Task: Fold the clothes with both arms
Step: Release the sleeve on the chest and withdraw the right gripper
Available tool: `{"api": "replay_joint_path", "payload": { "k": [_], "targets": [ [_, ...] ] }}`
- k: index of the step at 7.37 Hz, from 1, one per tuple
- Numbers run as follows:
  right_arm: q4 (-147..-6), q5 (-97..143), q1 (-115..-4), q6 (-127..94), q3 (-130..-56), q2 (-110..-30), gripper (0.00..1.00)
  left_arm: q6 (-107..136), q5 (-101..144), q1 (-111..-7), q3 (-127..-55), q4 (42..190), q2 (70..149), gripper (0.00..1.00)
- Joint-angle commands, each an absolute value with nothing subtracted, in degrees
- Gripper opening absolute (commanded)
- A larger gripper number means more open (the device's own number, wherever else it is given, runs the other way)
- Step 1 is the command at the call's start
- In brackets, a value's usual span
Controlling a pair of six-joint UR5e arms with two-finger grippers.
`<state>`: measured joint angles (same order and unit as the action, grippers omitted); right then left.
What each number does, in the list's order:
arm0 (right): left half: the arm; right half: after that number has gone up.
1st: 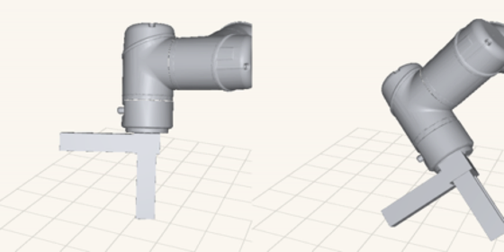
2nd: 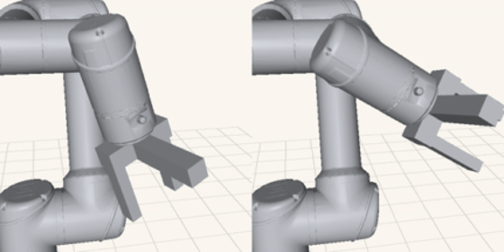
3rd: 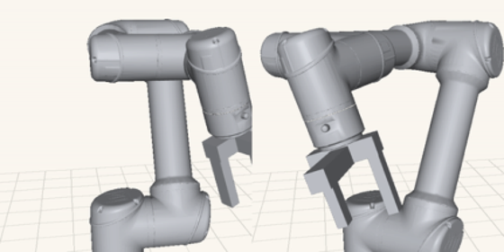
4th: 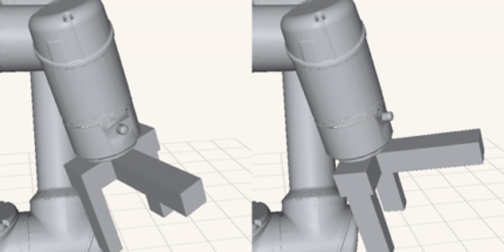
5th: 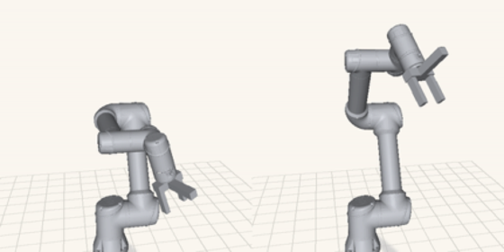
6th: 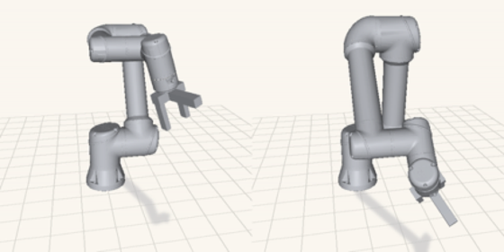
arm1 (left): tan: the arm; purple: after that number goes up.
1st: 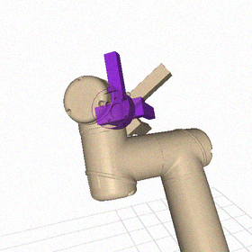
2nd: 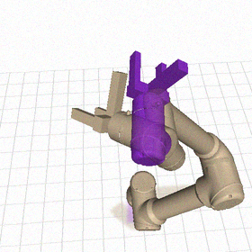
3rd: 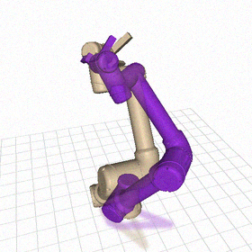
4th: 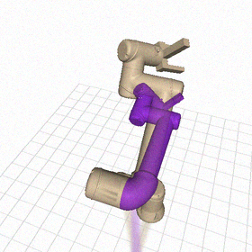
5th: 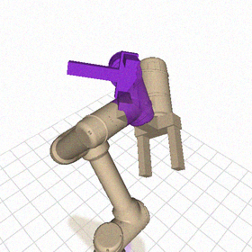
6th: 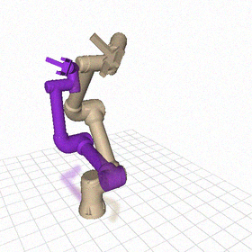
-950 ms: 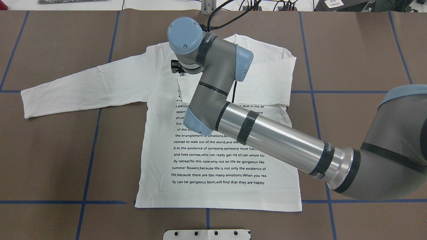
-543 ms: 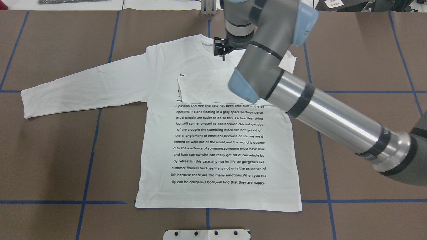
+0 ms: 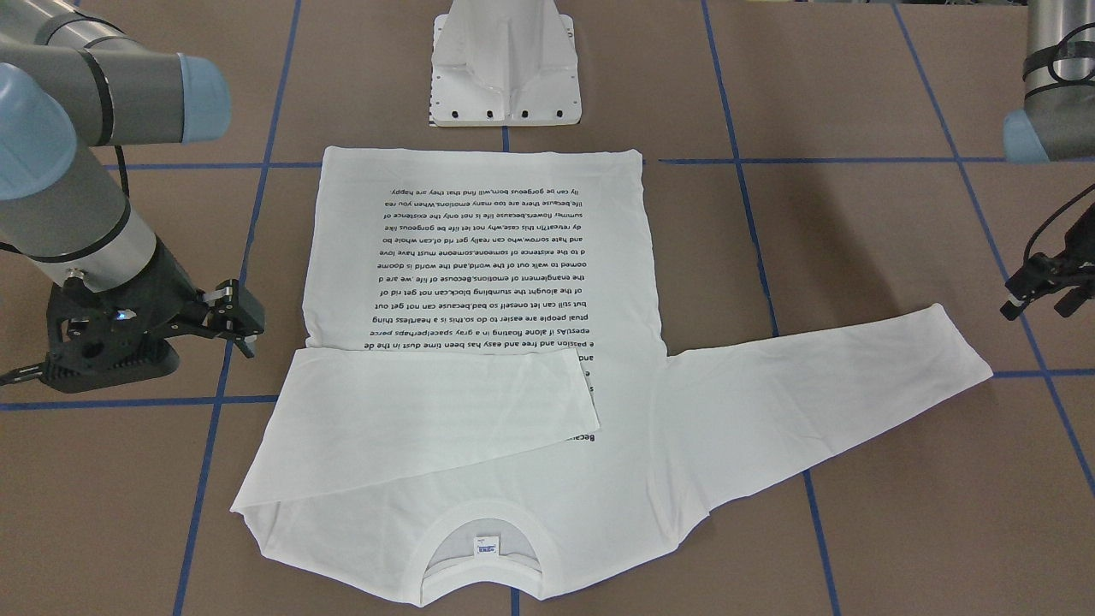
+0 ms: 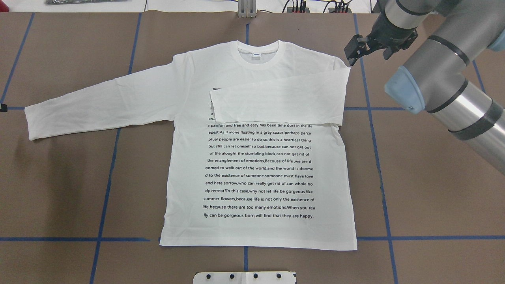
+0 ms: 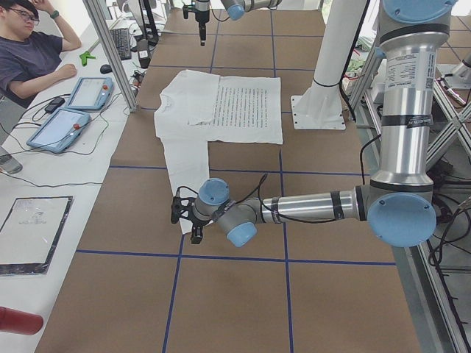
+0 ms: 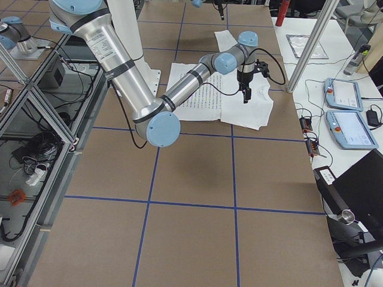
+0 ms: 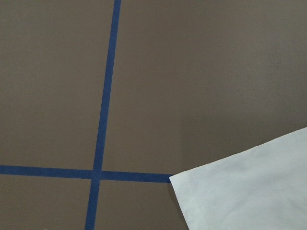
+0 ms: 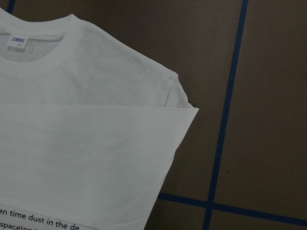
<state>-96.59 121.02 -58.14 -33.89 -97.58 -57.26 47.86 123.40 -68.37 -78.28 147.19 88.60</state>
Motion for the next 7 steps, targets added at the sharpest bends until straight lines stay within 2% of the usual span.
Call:
{"api": "replay_joint_path", "payload": {
  "k": [1,2,3,5,7],
  "targets": [
    [-96.24,121.20,-58.45,-33.31,-98.17,-58.79,1.00,48.61,122.87,-63.57,-77.34,149.15,88.33,0.96],
    [-96.24,121.11,-58.45,-33.31,-98.17,-58.89,1.00,48.78,122.87,-60.76,-77.69,149.24,88.42,0.96],
    [-96.24,120.94,-58.45,-33.31,-98.26,-59.15,1.00,48.69,122.87,-59.60,-77.61,150.02,88.42,0.89],
    [-96.24,120.85,-58.36,-33.49,-98.26,-59.15,1.00,48.69,122.78,-59.41,-77.69,149.94,88.85,0.63],
    [-96.24,120.76,-58.18,-33.66,-98.17,-59.15,1.00,48.60,122.78,-58.27,-77.70,149.94,89.03,0.60]
  ]
}}
